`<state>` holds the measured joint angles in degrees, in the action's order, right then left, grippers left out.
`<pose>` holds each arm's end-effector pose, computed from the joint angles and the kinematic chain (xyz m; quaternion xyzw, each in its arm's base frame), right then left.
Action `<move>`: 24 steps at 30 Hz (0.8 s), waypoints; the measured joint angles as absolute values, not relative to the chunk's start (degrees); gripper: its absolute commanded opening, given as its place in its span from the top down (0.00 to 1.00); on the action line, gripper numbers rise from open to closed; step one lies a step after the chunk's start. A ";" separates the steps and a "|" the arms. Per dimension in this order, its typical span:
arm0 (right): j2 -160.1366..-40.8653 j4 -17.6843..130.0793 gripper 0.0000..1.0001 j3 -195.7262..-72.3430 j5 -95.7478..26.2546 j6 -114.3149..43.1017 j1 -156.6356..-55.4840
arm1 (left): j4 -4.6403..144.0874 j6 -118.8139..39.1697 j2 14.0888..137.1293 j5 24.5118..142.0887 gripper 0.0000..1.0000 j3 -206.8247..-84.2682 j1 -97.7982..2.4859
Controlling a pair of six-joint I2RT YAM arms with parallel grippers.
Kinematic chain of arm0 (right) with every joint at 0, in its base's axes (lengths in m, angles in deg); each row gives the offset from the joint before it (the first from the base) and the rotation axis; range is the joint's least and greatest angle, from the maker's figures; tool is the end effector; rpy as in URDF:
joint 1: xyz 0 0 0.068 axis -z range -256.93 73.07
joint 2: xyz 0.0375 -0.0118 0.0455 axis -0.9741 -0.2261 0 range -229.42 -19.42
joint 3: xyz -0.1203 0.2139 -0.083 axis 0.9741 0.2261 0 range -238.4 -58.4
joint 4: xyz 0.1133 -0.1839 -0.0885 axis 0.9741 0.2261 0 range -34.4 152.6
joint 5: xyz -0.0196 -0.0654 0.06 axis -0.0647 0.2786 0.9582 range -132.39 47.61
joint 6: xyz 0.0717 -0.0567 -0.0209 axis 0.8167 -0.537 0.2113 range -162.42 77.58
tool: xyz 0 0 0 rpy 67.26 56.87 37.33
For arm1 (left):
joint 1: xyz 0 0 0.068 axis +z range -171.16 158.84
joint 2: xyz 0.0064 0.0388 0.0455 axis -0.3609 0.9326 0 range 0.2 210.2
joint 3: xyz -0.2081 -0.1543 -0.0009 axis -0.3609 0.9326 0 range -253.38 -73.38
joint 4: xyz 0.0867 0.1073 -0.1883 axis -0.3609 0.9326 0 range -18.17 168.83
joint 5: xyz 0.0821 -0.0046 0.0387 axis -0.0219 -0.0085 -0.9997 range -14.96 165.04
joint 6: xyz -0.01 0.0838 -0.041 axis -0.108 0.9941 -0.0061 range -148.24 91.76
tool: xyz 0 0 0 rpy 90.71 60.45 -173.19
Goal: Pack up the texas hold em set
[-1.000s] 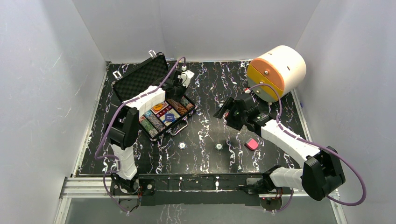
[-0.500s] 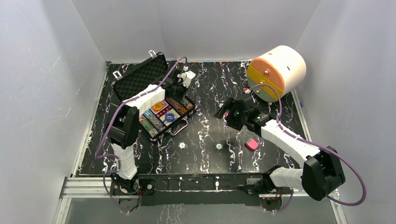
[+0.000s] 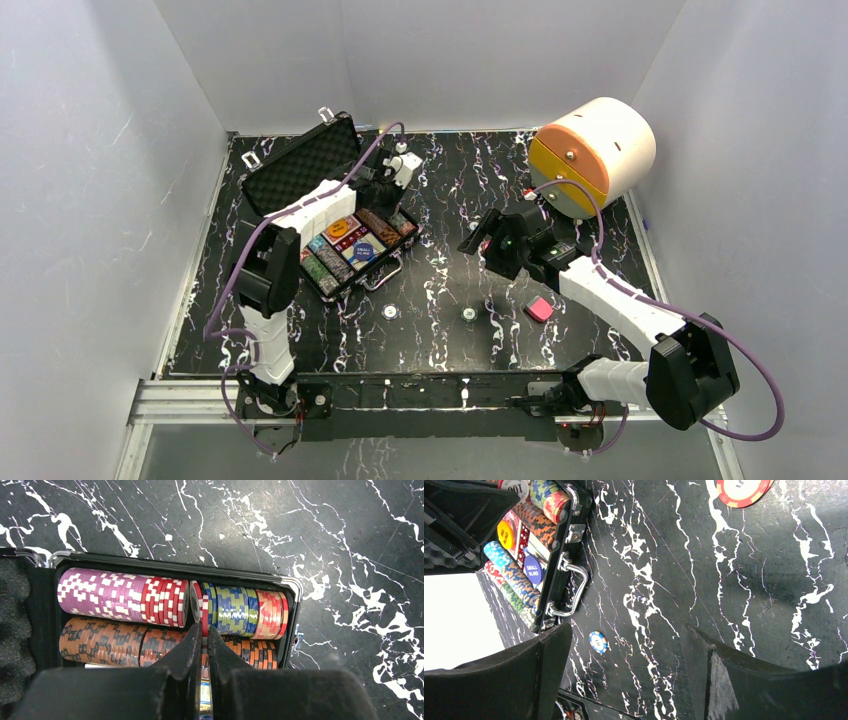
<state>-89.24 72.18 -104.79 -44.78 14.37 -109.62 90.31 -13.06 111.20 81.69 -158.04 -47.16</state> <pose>0.2345 0.1462 0.2157 0.1978 0.8843 0.2839 0.3134 0.3917 -0.2021 0.1937 0.3451 0.8549 -0.0895 0.3768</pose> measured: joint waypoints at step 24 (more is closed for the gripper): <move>-89.24 72.18 0.13 -104.79 -44.17 14.37 -109.62 | 90.90 -12.60 111.47 79.33 1.00 -160.01 -47.16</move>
<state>-89.24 72.18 -104.79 -44.17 14.37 -109.62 90.90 -12.60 111.47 79.33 -160.01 -47.16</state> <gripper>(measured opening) 0.872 0.024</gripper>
